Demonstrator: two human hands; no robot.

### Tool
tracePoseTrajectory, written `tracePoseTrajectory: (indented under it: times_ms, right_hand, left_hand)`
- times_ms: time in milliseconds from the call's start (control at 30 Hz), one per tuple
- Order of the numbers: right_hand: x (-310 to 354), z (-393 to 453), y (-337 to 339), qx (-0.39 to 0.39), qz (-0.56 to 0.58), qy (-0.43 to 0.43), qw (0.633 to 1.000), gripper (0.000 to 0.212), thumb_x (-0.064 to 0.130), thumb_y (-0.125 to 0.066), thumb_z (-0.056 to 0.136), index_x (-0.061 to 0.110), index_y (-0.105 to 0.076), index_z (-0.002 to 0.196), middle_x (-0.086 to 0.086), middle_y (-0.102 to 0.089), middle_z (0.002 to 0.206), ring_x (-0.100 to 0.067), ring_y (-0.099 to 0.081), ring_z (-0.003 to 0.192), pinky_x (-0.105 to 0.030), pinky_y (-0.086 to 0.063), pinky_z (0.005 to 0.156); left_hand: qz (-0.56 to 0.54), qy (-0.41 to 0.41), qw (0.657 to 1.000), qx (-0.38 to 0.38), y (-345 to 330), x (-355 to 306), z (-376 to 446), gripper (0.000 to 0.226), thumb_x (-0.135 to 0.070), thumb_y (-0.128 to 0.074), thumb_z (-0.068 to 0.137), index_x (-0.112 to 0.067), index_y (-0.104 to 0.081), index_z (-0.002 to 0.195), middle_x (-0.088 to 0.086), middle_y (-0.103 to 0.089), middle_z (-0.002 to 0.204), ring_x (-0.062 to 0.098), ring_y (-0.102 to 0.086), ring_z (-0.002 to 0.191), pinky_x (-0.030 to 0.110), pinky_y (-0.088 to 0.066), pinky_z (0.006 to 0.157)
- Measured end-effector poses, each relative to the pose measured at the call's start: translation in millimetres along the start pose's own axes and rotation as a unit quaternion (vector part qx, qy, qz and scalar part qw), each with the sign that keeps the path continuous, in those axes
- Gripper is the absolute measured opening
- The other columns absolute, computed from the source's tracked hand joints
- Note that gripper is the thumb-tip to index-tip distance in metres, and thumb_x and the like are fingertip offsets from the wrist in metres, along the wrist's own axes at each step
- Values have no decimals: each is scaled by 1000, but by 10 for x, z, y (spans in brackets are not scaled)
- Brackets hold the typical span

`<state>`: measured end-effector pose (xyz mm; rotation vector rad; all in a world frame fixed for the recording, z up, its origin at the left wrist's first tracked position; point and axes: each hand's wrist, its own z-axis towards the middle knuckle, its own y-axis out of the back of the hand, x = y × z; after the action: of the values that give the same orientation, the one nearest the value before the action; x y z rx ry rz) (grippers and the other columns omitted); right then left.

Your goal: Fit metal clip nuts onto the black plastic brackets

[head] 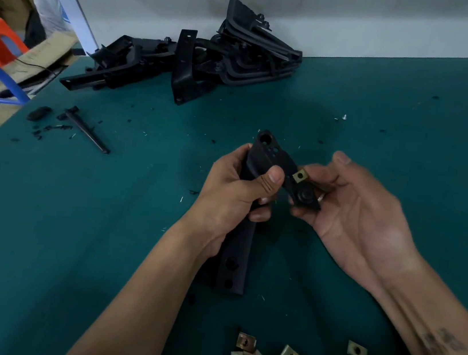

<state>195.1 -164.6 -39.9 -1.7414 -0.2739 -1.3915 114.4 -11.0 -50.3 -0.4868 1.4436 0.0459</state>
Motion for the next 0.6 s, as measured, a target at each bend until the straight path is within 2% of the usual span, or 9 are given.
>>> tracePoseTrajectory:
  times_ms: [167, 300, 467, 600]
  right_hand:
    - [30, -12, 1, 47, 7, -18, 999, 33, 41, -59, 93, 12, -74, 89, -20, -68, 102, -30, -67, 87, -37, -56, 73]
    - [48, -19, -1, 58, 14, -29, 998, 31, 39, -62, 91, 9, -73, 92, -21, -69, 102, -33, -68, 91, -38, -57, 74]
    - [33, -9, 17, 51, -3, -24, 998, 35, 28, -64, 93, -4, -64, 106, -21, -68, 102, -32, -68, 92, -40, -57, 75]
    - [21, -15, 32, 55, -5, -18, 998, 27, 26, -64, 92, -1, -65, 99, -17, -70, 100, -31, -69, 92, -40, -58, 76]
  left_hand:
    - [12, -9, 1000, 4, 15, -6, -16, 26, -18, -66, 90, -2, -52, 105, 19, -50, 82, 11, -39, 56, 21, -33, 43]
    - [5, -15, 1000, 17, 8, -14, -32, 30, -21, -67, 89, 0, -52, 104, 16, -53, 79, 11, -44, 56, 21, -33, 43]
    - [7, -24, 1000, 16, 3, -18, -35, 34, -23, -68, 86, 0, -52, 105, 16, -51, 78, 11, -42, 56, 21, -33, 43]
    - [7, -29, 1000, 8, -5, -19, -38, 32, -22, -68, 86, 0, -51, 103, 14, -52, 77, 10, -43, 54, 21, -32, 43]
